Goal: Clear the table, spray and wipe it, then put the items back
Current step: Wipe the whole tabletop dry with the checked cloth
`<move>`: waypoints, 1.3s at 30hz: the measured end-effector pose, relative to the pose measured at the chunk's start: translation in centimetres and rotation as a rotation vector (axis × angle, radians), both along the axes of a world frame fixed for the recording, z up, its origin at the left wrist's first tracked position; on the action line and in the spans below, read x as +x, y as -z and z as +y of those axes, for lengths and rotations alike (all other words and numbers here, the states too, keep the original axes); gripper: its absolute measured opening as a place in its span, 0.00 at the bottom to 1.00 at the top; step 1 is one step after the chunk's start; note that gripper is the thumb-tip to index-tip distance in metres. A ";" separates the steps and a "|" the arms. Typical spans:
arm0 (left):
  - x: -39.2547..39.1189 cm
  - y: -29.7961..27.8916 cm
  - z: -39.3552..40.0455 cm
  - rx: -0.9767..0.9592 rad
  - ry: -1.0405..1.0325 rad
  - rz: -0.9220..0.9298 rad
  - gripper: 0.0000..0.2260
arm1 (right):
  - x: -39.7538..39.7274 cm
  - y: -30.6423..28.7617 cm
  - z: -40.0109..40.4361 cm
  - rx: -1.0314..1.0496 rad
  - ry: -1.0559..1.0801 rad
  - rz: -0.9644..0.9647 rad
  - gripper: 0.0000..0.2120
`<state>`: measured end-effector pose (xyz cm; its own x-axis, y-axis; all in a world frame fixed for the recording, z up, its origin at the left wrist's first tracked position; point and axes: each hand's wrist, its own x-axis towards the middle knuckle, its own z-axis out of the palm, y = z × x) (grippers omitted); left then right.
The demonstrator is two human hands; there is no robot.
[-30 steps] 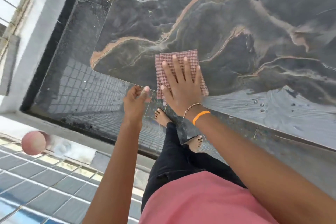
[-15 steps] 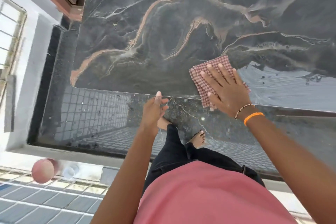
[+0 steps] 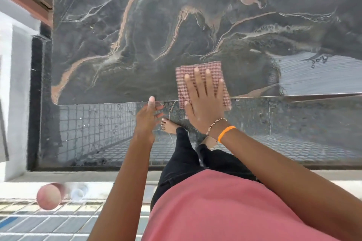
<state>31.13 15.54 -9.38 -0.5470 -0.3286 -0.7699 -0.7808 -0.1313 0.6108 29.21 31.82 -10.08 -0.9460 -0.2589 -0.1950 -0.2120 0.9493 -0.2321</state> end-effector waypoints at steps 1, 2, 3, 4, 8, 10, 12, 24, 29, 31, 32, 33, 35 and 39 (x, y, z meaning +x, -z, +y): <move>0.0 -0.2 0.2 -0.001 -0.010 -0.009 0.17 | -0.5 0.1 -1.6 -0.008 -0.094 0.003 0.33; 0.0 -0.4 0.4 0.001 -0.029 -0.017 0.17 | -1.3 0.1 -2.8 -0.008 -0.178 0.000 0.33; 0.0 -0.7 0.9 0.004 -0.053 -0.021 0.17 | -2.0 0.1 -3.6 0.001 -0.249 -0.002 0.33; -0.1 -0.9 1.6 0.008 -0.077 -0.028 0.17 | -3.0 0.1 -3.8 0.012 -0.305 0.003 0.32; 0.2 -1.7 4.4 -0.076 -0.144 -0.060 0.11 | -6.5 0.1 -1.5 0.044 -0.395 0.047 0.32; 0.7 -2.1 5.8 -0.209 -0.078 0.007 0.08 | -8.0 0.1 1.1 0.036 -0.302 0.056 0.32; 1.0 -2.4 6.7 -0.491 0.150 0.187 0.07 | -9.2 0.0 4.7 0.029 -0.165 0.049 0.31; -3.3 -2.5 9.1 -0.981 1.050 0.547 0.09 | -4.5 -0.4 24.1 0.064 0.550 0.001 0.34; -3.2 -2.2 9.5 -1.110 0.947 0.491 0.16 | -1.8 -0.6 17.5 0.052 0.643 -0.031 0.34; -2.8 -2.0 9.6 -1.118 0.905 0.478 0.18 | -1.8 -0.4 13.4 0.055 0.491 -0.043 0.33; -2.8 -2.0 9.5 -1.129 0.887 0.474 0.19 | -2.1 -0.3 11.4 0.050 0.406 -0.036 0.32; -2.7 -2.0 9.4 -1.138 0.870 0.469 0.20 | -2.5 -0.2 9.5 0.039 0.321 -0.029 0.32; -2.5 -2.1 8.9 -1.149 0.828 0.447 0.21 | -3.4 -0.2 6.1 0.007 0.131 -0.028 0.31; -0.9 -2.3 7.4 -1.189 0.791 0.356 0.17 | -4.3 -0.3 2.2 -0.030 -0.288 -0.043 0.28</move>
<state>30.24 22.96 -7.11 -0.9802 -0.1899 -0.0562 -0.1977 0.9545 0.2233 24.96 34.02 -9.73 -0.8239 -0.5217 -0.2213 -0.4610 0.8441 -0.2738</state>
